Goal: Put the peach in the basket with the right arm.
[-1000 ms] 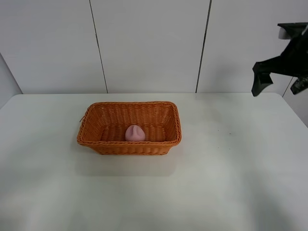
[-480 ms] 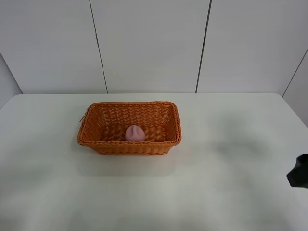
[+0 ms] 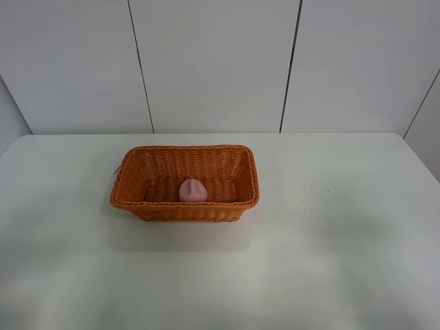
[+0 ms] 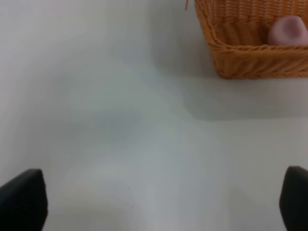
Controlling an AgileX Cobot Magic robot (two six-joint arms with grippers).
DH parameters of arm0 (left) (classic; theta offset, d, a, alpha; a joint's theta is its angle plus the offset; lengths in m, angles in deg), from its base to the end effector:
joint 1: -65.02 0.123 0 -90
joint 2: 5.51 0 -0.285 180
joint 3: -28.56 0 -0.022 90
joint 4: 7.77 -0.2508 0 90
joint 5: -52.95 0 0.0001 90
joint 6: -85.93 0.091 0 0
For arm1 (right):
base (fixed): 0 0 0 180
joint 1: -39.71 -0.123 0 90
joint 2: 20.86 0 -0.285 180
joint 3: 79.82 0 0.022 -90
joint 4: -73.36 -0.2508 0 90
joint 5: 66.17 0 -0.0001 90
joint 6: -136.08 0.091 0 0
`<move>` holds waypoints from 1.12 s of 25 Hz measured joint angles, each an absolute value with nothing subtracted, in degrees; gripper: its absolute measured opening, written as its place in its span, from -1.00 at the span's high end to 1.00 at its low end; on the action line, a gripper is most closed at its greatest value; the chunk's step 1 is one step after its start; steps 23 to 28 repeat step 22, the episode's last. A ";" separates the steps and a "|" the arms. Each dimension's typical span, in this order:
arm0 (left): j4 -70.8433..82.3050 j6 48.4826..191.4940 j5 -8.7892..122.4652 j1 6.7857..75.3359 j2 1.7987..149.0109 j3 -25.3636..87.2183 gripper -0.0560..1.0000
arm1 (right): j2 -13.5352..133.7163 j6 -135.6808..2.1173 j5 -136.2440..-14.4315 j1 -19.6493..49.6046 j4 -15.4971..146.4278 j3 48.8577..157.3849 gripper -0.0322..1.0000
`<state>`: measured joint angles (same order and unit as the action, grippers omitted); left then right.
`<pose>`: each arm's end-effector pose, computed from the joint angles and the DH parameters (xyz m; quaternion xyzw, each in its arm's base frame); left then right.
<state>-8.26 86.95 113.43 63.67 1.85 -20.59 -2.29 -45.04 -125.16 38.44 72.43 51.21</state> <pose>-0.0046 0.0008 0.2749 0.0175 0.8524 0.0028 0.5226 0.0262 0.0018 0.2757 -0.0180 0.8929 0.0087 0.4498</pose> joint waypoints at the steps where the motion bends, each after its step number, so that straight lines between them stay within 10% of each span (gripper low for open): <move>1: -8.26 86.95 113.43 63.67 1.85 -20.59 -0.99 | -3.77 -45.04 -125.11 38.44 72.43 51.21 -0.41; 28: -8.26 86.95 113.43 63.67 1.85 -20.59 -0.99 | -13.27 -45.04 -125.05 38.44 72.43 51.10 -0.41</move>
